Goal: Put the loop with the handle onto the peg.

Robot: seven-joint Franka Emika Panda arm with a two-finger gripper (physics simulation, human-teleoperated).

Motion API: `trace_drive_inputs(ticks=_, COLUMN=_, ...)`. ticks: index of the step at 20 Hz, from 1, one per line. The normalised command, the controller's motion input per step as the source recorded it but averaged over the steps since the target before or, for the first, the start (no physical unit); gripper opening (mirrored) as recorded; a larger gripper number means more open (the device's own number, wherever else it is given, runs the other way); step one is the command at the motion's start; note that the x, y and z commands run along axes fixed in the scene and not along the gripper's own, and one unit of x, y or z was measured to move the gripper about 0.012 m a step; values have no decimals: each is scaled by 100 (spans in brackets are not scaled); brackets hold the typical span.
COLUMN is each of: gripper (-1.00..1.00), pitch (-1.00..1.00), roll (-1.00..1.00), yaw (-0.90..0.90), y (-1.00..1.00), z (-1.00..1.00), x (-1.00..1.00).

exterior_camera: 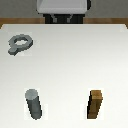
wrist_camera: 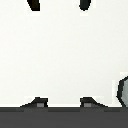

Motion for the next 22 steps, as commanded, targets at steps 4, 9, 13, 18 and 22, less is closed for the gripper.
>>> trace_drive_inputs(ticks=4, gripper=100, pitch=0, roll=0, yaw=0, y=0, z=0, x=0)
trace_drive_inputs(ticks=9, gripper=100, pitch=0, roll=0, yaw=0, y=-20, z=0, x=0)
trace_drive_inputs(ticks=13, gripper=100, pitch=0, roll=0, yaw=0, y=-50, z=0, x=0)
trace_drive_inputs(ticks=18, gripper=100, pitch=0, roll=0, yaw=0, y=-100, z=0, x=0)
trace_drive_inputs(ticks=22, gripper=100, pitch=0, roll=0, yaw=0, y=-100, z=0, x=0)
